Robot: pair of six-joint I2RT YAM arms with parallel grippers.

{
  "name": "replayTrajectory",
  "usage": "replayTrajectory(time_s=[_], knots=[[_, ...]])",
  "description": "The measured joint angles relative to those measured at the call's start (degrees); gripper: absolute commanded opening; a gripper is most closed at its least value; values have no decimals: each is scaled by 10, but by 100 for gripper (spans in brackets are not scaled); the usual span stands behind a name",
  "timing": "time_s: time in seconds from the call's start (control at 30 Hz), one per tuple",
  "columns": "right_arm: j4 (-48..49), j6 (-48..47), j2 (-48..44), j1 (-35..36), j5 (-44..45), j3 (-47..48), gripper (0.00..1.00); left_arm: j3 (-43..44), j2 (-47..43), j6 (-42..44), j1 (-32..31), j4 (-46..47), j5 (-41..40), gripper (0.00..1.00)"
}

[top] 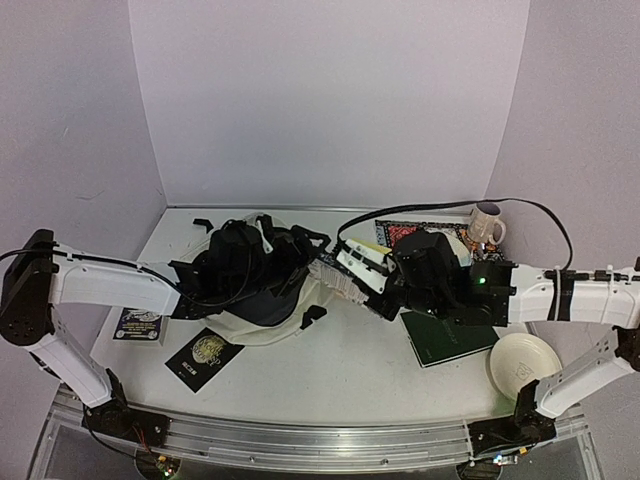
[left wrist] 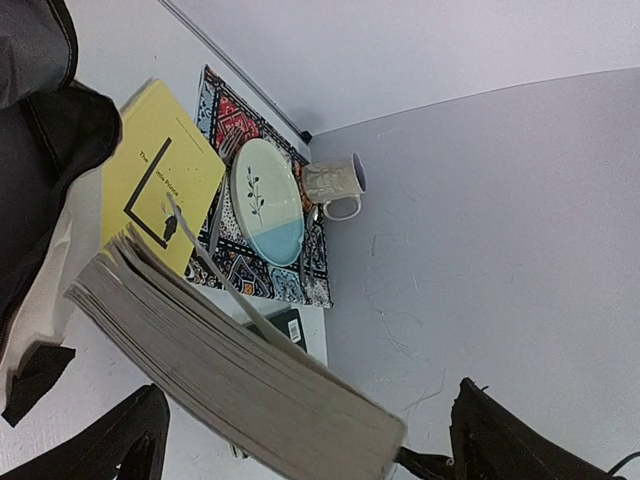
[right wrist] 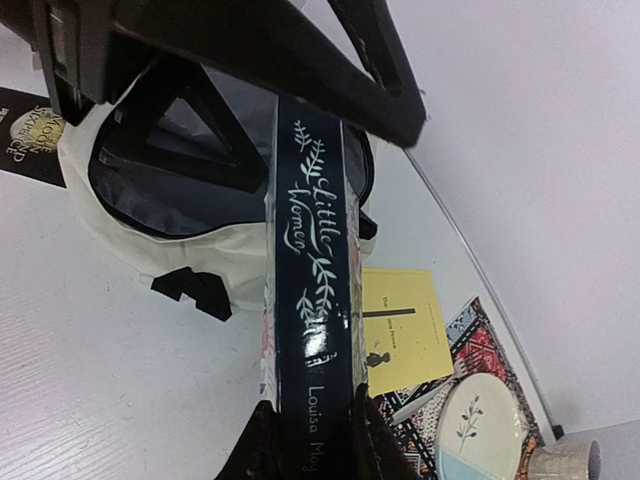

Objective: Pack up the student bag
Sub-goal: Pass from the right arm to the left

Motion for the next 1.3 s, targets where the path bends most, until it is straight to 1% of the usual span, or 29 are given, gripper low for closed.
replayTrajectory(time_s=[0.1, 0.2, 0.27, 0.33, 0.4, 0.47, 0.53, 0.57, 0.6, 0.63, 0.73, 0.83, 0.93, 0.97, 1.03, 1.13, 1.23, 1.3], knots=[[16, -24, 10, 21, 40, 0, 0, 1, 12, -12, 1, 0, 0, 92], [35, -54, 27, 42, 84, 0, 0, 2, 27, -23, 3, 1, 1, 80], [41, -73, 43, 54, 110, 0, 0, 2, 35, -27, 3, 0, 3, 75], [52, -89, 59, 63, 129, 0, 0, 4, 40, -31, 3, -3, 5, 65], [64, -102, 70, 69, 145, -1, 0, 5, 42, -33, 4, -5, 5, 51], [72, -111, 76, 73, 155, -3, 0, 5, 41, -38, 4, -4, 4, 31], [74, -118, 79, 75, 158, -6, 0, 5, 40, -47, 4, -1, 2, 9], [76, -115, 80, 76, 159, -8, 1, 5, 36, -58, 4, 7, 1, 2], [84, -111, 81, 77, 162, -10, 5, 5, 30, -68, 4, 16, -1, 0], [99, -109, 81, 77, 163, -11, 12, 4, 21, -70, 5, 16, -6, 0], [118, -110, 81, 77, 154, -8, 28, -3, 2, -66, 8, 10, -12, 0], [106, -95, 81, 77, 132, -2, 39, -18, -12, -59, 9, 6, -14, 0], [89, -67, 81, 78, 107, 8, 54, -43, -34, -46, 16, -4, -23, 0], [84, -52, 80, 76, 97, 11, 60, -52, -41, -40, 21, -6, -28, 0], [73, -15, 72, 70, 72, 17, 67, -72, -56, -29, 32, -6, -35, 0], [54, 46, 43, 45, 13, 19, 78, -103, -77, -14, 48, -5, -44, 0], [45, 121, 7, 1, -61, 24, 86, -134, -101, -3, 60, 0, -47, 0], [46, 178, -12, -36, -113, 29, 93, -155, -114, 3, 63, 20, -45, 0]])
